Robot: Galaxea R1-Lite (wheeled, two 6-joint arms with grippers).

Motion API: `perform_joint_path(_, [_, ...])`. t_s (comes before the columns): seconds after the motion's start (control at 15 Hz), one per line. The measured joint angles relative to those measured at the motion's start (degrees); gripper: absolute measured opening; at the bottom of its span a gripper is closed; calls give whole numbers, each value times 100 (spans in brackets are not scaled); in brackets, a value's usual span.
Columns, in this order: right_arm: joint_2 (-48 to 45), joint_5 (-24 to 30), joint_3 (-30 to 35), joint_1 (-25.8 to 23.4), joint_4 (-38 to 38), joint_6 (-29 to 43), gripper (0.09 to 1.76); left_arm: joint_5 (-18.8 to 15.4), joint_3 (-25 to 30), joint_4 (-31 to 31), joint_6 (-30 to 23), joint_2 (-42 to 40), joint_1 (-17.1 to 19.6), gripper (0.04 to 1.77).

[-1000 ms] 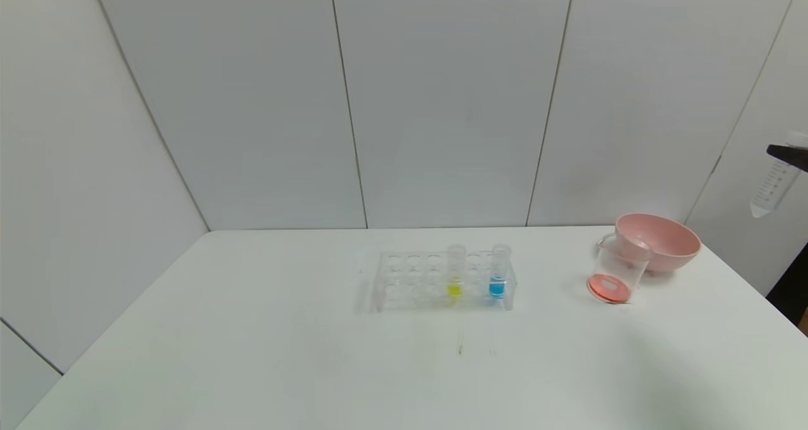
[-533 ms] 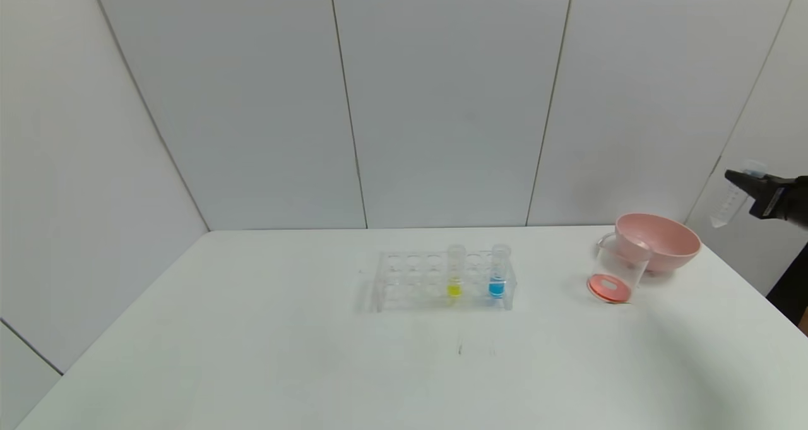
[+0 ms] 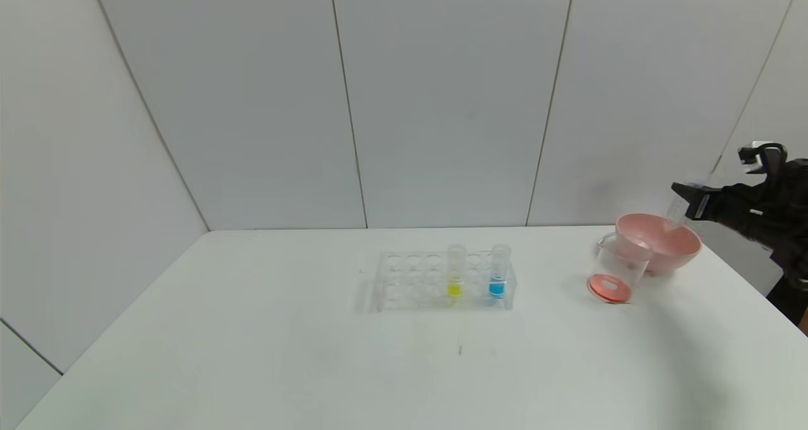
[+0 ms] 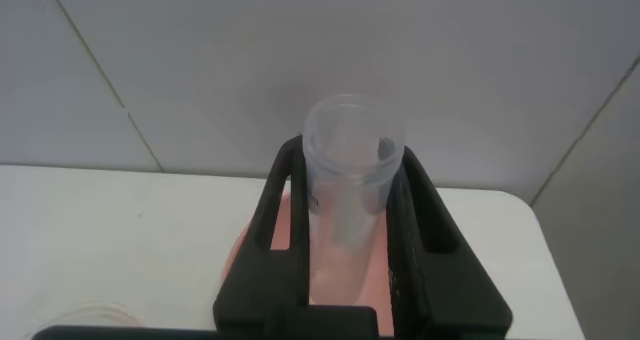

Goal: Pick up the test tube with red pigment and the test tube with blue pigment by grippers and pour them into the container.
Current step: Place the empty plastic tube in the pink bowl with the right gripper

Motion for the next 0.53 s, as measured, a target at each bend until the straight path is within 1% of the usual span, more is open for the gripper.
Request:
perform_joint_path(0.27, [306,-101,-241,127,60,-10,50,0,0,0,0,0,0,176])
perform_joint_path(0.33, [336,-99,-256,132,55,-7,55,0,0,0,0,0,0,176])
perform_joint_path(0.4, [364,-93,-265,135,24,-10,69,0,0,0,0,0,0,176])
perform_joint_path(0.53, [394,-90,-269,135,-2,-7,92,0,0,0,0,0,0,176])
